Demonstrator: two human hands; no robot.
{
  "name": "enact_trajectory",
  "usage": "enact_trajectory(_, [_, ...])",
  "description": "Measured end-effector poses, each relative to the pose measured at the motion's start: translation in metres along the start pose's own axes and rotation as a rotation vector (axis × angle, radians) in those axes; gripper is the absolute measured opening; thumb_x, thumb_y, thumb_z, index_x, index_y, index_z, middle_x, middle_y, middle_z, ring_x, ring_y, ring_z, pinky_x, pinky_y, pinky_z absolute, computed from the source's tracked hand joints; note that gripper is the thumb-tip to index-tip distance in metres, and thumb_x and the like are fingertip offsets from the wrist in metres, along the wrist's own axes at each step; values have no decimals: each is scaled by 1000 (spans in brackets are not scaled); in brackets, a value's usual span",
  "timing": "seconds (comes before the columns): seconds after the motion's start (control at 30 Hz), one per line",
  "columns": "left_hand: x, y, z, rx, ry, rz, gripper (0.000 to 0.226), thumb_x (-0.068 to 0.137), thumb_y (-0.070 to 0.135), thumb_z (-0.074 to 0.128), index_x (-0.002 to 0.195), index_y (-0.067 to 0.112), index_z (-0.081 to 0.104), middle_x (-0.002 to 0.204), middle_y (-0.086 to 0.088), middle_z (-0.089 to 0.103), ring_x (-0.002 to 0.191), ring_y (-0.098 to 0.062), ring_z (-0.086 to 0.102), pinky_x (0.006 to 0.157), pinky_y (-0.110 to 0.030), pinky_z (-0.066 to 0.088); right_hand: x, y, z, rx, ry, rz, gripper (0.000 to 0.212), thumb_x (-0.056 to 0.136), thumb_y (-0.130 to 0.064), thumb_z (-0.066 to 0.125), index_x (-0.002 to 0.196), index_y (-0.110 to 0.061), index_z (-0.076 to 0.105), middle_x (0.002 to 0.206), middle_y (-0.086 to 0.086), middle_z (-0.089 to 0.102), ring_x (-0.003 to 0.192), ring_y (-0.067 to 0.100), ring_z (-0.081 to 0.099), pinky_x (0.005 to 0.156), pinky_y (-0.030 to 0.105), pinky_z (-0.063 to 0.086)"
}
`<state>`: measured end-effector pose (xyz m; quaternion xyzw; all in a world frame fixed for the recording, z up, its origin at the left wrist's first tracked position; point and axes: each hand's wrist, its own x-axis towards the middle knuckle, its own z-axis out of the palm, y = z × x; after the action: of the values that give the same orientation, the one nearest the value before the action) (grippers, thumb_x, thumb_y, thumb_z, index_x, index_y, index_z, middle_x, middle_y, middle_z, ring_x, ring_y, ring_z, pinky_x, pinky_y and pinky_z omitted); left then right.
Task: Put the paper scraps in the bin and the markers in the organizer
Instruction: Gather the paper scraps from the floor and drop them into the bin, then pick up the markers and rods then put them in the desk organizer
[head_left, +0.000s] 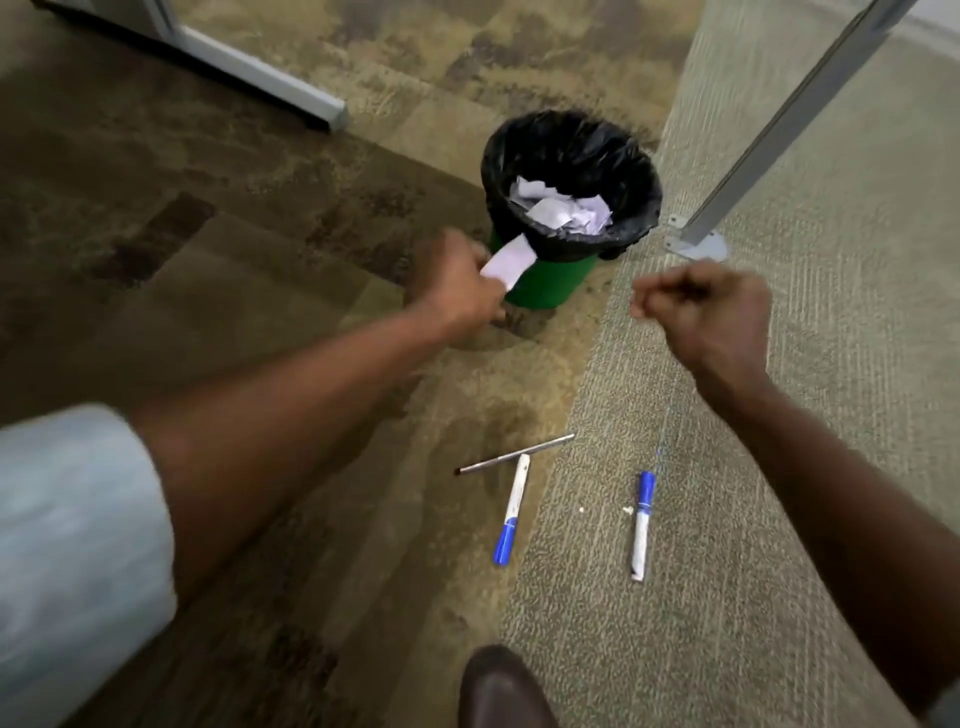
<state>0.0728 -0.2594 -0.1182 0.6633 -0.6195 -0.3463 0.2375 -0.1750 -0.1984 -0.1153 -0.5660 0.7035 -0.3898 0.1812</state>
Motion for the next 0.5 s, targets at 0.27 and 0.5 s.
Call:
enact_trajectory(0.27, [60, 77, -8, 82, 144, 152, 38, 86, 30, 84, 111, 7, 68, 101, -10, 76, 84, -21, 76, 76, -38, 65, 114, -66, 35, -117, -1, -62, 18, 85, -2, 78, 93, -17, 82, 79, -5, 76, 66, 6, 75, 64, 29, 65])
enact_trajectory(0.5, [52, 72, 5, 113, 226, 260, 48, 94, 31, 72, 132, 13, 50, 118, -5, 64, 103, -20, 63, 83, -29, 54, 96, -41, 30, -189, 32, -115, 24, 88, -1, 69, 102, -16, 82, 98, -3, 79, 82, 5, 74, 79, 20, 62])
